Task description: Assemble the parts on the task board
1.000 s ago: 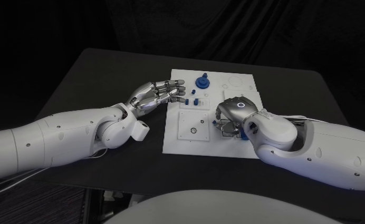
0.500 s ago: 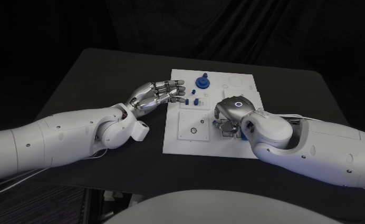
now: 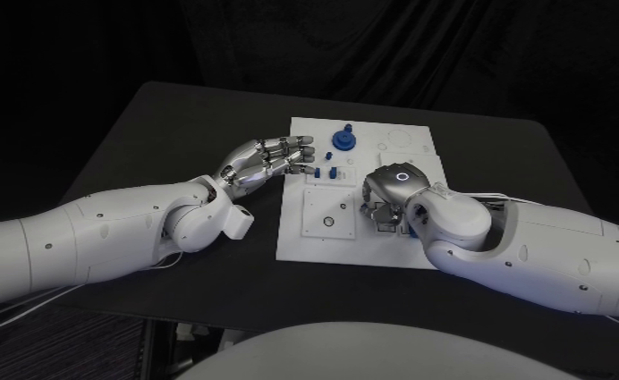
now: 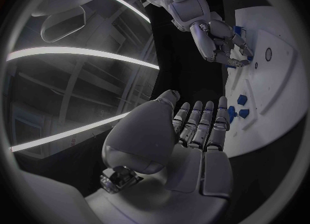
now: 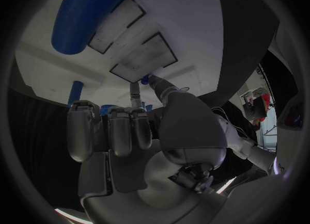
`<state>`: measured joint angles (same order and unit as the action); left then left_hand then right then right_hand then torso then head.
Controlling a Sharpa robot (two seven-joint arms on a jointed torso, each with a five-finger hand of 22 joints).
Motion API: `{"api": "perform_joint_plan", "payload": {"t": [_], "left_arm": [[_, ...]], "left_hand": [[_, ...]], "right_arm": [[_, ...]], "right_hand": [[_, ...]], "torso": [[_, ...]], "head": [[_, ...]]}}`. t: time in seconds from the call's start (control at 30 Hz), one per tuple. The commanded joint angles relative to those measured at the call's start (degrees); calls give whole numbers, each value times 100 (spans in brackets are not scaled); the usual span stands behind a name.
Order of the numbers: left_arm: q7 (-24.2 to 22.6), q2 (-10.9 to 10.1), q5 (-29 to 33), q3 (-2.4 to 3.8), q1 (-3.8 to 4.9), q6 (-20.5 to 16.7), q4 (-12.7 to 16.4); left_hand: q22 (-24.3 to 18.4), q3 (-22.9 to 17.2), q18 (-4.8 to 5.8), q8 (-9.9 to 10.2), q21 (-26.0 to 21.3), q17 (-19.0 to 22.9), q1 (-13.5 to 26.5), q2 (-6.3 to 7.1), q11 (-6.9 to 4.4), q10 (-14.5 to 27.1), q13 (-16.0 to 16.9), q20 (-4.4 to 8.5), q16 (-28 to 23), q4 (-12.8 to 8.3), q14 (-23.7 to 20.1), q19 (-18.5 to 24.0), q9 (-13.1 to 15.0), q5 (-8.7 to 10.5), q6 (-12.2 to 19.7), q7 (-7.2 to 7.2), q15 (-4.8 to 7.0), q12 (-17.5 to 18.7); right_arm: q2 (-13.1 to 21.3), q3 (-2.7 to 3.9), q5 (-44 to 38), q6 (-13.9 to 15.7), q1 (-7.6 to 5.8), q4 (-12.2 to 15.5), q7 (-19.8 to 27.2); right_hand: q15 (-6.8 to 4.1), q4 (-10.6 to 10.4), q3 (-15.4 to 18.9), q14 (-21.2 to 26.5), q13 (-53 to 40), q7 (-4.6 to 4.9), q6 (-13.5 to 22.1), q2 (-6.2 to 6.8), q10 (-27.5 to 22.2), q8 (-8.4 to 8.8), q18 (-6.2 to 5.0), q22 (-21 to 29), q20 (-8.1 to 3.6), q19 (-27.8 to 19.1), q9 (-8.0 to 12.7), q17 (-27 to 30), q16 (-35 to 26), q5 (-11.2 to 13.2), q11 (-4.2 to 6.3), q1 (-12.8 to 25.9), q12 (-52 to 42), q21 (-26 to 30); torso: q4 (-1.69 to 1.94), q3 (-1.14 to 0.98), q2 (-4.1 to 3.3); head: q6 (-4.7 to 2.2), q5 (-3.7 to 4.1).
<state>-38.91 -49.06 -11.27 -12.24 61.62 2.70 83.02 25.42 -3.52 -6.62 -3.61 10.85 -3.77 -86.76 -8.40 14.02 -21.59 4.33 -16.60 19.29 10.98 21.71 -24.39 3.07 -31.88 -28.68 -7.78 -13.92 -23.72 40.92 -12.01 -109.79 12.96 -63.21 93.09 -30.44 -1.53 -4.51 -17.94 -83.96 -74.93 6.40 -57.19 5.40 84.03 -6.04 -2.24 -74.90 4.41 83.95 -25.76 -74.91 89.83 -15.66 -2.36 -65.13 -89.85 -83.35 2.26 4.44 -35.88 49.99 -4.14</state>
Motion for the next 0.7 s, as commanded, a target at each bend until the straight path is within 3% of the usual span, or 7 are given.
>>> {"api": "perform_joint_plan", "payload": {"t": [0.03, 0.33, 0.7], "left_arm": [[-194, 11, 13, 5, -14, 76, 9], [-185, 21, 13, 5, -17, 87, 1], [-182, 25, 13, 5, -23, 88, -5]], "left_hand": [[-8, -24, -1, 11, -33, 5, 31, 31, -5, 41, -7, 1, 31, 4, -47, 56, 3, 37, 17, 1, -9, -27], [-10, -29, 1, 12, -33, 6, 30, 34, -3, 44, -7, 1, 33, 3, -51, 56, 3, 41, 19, 0, -11, -31], [-10, -29, 1, 12, -33, 6, 30, 34, -3, 44, -7, 1, 33, 3, -51, 56, 3, 41, 19, 0, -11, -31]], "right_arm": [[-9, 1, -27, -41, 20, -10, 12], [-35, 2, -27, -66, 32, -22, 24], [-47, 2, -27, -82, 35, -41, 22]], "right_hand": [[-1, -41, 11, -604, -1507, -1, -67, -46, 597, 23, 52, -1284, 24, 303, 7, -1509, 17, 0, 13, -7, -15, 20], [-19, -60, 12, -604, -1507, -33, -162, -59, 597, -3, 48, -1280, 13, 296, 6, -1509, 17, 1, 37, -6, -15, 31], [-120, 4, -3, -604, -1507, -175, -471, -88, 597, -151, 35, -1264, -69, 272, -111, -1509, 17, 3, 161, -126, -15, 79]], "torso": [[5, 1, 2], [-1, 3, -5], [-8, 1, 4]], "head": [[1, -6], [1, 0], [1, -11]]}}
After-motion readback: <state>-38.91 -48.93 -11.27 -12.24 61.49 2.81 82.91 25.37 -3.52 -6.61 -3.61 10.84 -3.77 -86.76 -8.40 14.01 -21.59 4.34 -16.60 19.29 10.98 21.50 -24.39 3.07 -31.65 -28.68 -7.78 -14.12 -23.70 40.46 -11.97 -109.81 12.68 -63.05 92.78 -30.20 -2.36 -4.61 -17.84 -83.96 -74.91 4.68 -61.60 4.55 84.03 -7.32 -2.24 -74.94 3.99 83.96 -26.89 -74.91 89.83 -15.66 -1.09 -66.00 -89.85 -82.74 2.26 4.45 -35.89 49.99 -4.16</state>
